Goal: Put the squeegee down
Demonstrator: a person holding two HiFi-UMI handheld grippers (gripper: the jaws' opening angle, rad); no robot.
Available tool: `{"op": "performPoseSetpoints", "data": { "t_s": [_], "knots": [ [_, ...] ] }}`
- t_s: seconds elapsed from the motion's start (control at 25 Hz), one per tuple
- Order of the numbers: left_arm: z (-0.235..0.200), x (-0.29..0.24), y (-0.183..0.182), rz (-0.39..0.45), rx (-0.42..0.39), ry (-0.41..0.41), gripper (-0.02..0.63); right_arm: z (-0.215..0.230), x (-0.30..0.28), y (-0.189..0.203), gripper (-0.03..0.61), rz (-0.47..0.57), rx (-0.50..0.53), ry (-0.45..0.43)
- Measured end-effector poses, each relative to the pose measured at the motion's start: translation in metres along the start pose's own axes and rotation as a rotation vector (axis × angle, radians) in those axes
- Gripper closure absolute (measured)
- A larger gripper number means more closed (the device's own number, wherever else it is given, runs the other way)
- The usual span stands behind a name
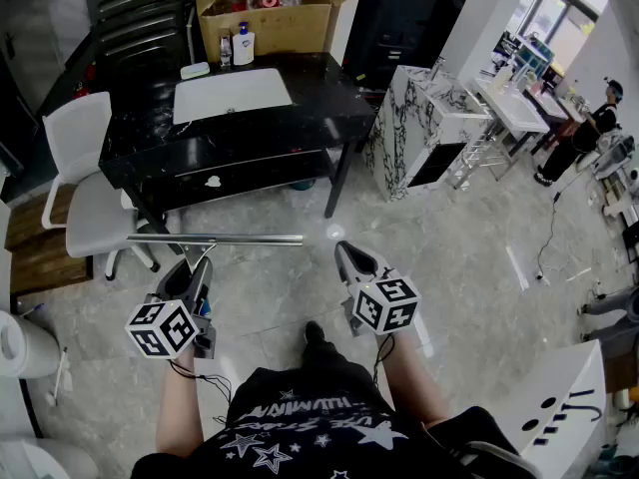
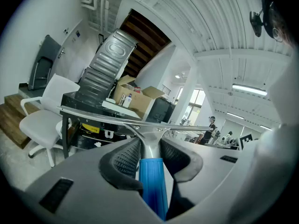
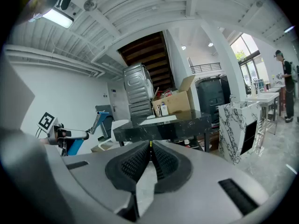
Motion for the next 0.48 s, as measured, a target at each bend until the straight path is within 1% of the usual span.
{"op": "performPoseSetpoints", "data": {
  "t_s": [0.48],
  "knots": [
    [-0.0059, 0.0083, 0.0081, 0.001, 0.004, -0.012, 0.46, -0.0081, -0.0011, 0.0079, 0.528, -0.003, 0.011, 0.001]
  ]
}}
Point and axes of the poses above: the fingertips, and each gripper's own axes: x backward along the fingers, z to its right, y out of its underside, the point moved 4 cm from there along x, backward along the fingers, and after that the axes turned 13 degrees about -z, right-handed, at the moved point
